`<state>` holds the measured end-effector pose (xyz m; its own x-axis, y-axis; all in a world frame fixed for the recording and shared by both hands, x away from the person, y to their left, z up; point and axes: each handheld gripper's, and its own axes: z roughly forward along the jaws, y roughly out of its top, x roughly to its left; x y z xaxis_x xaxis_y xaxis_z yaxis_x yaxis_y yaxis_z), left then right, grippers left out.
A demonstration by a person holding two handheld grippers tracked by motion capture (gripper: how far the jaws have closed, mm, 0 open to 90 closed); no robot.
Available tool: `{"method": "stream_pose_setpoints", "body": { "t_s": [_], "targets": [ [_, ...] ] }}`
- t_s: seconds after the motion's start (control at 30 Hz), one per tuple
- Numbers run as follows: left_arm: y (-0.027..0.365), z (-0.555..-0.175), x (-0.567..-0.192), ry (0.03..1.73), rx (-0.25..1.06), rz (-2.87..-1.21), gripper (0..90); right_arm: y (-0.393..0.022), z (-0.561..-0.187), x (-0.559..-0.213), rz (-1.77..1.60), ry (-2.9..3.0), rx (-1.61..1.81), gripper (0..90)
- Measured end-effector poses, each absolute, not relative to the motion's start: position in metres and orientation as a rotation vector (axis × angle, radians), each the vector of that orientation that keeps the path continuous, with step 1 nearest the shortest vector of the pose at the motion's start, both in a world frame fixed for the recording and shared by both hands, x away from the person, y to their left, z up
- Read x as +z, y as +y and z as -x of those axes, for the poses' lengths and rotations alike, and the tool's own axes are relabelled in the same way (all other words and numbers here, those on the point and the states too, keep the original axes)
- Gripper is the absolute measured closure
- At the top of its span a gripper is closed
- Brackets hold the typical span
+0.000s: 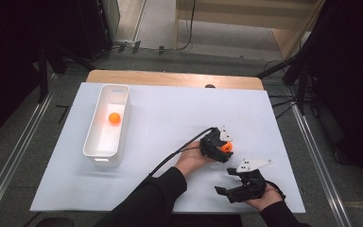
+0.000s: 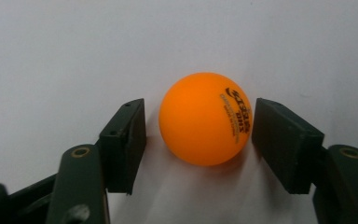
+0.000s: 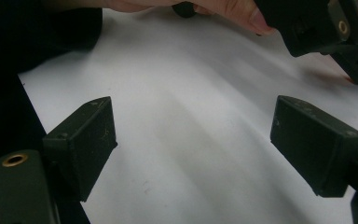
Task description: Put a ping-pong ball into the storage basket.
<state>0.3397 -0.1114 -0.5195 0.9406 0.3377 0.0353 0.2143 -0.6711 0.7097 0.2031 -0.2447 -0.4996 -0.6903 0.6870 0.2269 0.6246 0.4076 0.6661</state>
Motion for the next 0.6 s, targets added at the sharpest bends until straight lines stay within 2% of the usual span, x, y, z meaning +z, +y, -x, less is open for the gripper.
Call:
{"method": "stream_pose_setpoints", "body": {
  "t_s": [0.3, 0.6],
  "targets": [
    [-0.1095, -0.3409, -0.5191, 0.427, 0.214, -2.311, 49.6, -0.2448, -0.2033, -0.4996, -1.204, 2.562, 1.159, 12.8],
    [-0.1097, -0.3397, -0.5188, 0.424, 0.226, -2.314, 50.6, -0.2450, -0.2033, -0.4996, -1.206, 2.561, 1.161, 12.8]
  ]
}}
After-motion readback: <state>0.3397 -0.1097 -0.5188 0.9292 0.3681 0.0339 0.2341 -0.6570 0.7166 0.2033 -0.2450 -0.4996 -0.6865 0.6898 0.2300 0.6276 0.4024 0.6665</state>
